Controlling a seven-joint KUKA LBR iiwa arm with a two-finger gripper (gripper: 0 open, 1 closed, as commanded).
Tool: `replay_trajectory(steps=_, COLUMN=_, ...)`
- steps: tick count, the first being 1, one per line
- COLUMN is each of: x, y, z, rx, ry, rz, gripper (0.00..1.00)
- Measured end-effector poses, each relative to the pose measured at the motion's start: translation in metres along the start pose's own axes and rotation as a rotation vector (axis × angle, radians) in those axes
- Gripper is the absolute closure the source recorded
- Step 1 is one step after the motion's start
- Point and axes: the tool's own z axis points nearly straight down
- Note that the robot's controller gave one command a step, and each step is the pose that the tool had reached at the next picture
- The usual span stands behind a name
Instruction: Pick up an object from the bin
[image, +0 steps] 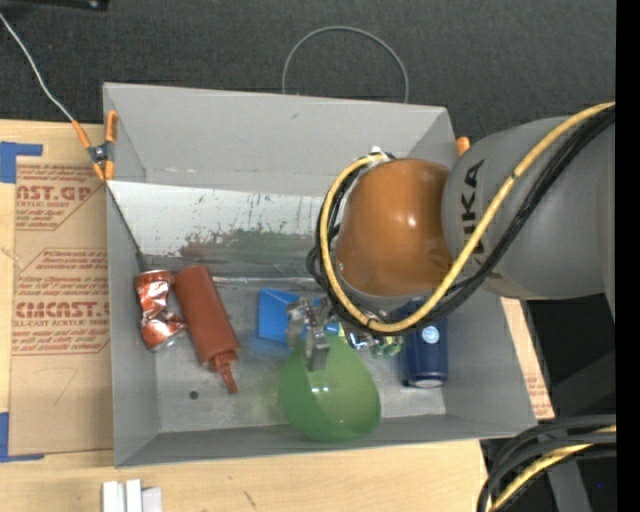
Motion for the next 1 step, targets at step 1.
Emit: replay_trajectory(steps=1, x=0.0003, y=0.0086, z=-0.0882, rx=-0.001, ry=-0.001, rz=0.029, gripper=1.0)
